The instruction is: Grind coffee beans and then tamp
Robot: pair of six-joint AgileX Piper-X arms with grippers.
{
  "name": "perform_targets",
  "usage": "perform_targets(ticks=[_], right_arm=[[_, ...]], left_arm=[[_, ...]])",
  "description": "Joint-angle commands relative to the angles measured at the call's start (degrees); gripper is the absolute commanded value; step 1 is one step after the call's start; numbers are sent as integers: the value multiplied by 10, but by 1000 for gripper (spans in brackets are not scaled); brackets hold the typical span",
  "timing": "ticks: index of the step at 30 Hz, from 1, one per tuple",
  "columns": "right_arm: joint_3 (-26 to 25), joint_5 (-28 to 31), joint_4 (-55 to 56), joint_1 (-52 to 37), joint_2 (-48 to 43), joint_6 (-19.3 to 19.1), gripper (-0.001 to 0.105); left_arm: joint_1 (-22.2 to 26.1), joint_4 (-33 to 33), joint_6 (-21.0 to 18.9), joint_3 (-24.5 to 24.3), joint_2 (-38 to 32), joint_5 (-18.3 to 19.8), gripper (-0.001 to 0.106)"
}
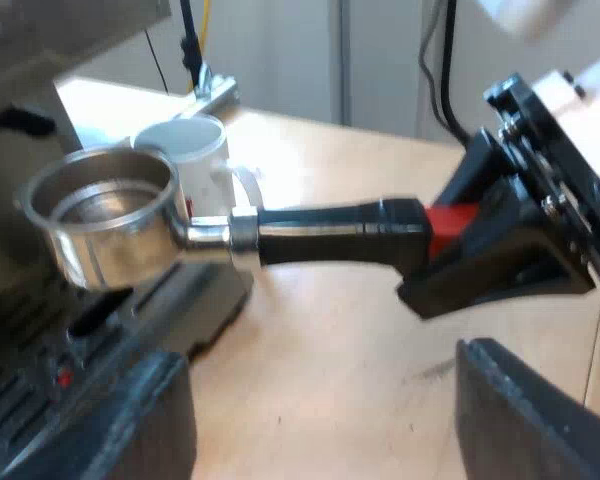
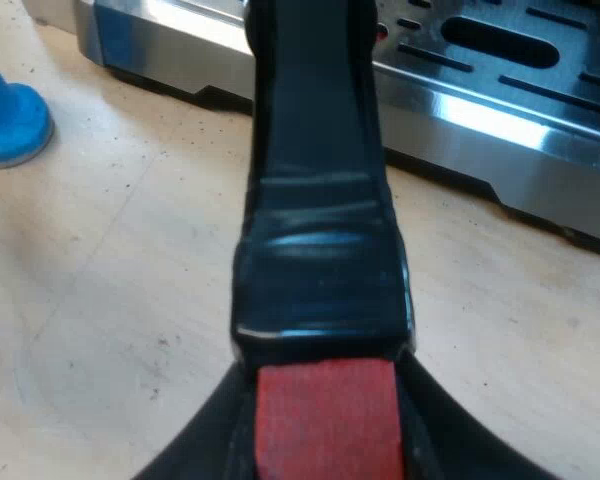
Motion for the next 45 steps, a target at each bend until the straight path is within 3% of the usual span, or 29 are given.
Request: perform_targets(ticks=[1, 2, 5, 8, 12, 19, 24, 28, 33, 45], right_arm=[[-5, 17, 1, 1, -12, -12, 0], [-5, 13, 2, 1, -14, -15, 0], [-5, -48, 18, 0, -19, -83, 0], [0, -76, 17, -1, -19, -101, 0], [29, -86, 6, -1, -19, -101, 0], [88, -104, -68, -2, -19, -101, 0], [120, -110, -85, -46, -18, -101, 0], [131, -158, -106, -92, -18, -115, 0], [135, -205, -121, -114, -13, -163, 0], [135, -211, -158, -114, 52, -159, 0]], left_arm=[[0, 44, -1, -19, -4, -32, 58], [0, 60, -1, -25, -4, -34, 58], [0, 72, -1, -29, -4, -39, 58], [0, 86, -1, -29, -4, -69, 58], [0, 90, -1, -29, -1, -96, 58], [0, 88, -1, -27, 56, -96, 58], [0, 80, 37, -27, 107, -96, 58], [0, 79, 42, -27, 138, -92, 58], [0, 60, 42, -23, 184, -91, 58], [0, -32, 42, 20, 264, -91, 58]])
